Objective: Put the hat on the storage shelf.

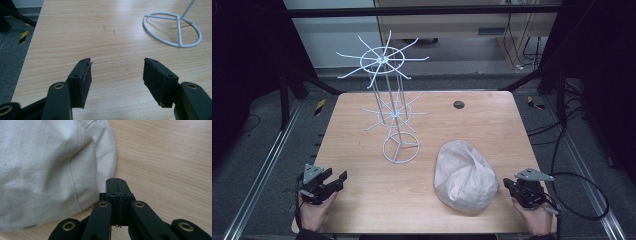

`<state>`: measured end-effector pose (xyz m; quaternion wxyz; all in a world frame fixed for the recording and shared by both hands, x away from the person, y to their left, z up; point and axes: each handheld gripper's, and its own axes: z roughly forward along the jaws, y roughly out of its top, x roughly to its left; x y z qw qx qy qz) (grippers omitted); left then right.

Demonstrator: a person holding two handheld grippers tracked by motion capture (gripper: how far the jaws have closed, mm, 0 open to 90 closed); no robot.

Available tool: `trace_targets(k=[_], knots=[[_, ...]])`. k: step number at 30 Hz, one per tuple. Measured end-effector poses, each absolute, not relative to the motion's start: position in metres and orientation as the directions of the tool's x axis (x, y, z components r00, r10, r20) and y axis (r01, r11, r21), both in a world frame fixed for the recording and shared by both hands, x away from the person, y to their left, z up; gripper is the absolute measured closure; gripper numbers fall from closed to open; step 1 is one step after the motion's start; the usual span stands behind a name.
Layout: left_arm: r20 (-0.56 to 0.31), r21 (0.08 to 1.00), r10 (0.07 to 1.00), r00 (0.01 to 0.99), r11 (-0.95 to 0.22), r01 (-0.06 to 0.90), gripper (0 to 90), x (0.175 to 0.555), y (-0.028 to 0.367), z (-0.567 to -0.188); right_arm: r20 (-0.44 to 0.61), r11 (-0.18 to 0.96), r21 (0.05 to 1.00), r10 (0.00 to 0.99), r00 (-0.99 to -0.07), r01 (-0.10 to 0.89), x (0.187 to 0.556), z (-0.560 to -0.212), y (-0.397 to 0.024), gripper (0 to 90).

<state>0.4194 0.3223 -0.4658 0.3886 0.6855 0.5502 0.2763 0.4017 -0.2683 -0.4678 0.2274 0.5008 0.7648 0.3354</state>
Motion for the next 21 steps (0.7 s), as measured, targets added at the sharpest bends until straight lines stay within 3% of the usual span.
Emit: trace_targets(k=[21], knots=[[-0.041,0.834,0.968,0.246,-0.102,0.542,38.8,0.420,0.322,-0.466,0.017,0.341,0.744,0.851,-0.526,0.575,0.389,-0.467,-0.248,90.0]])
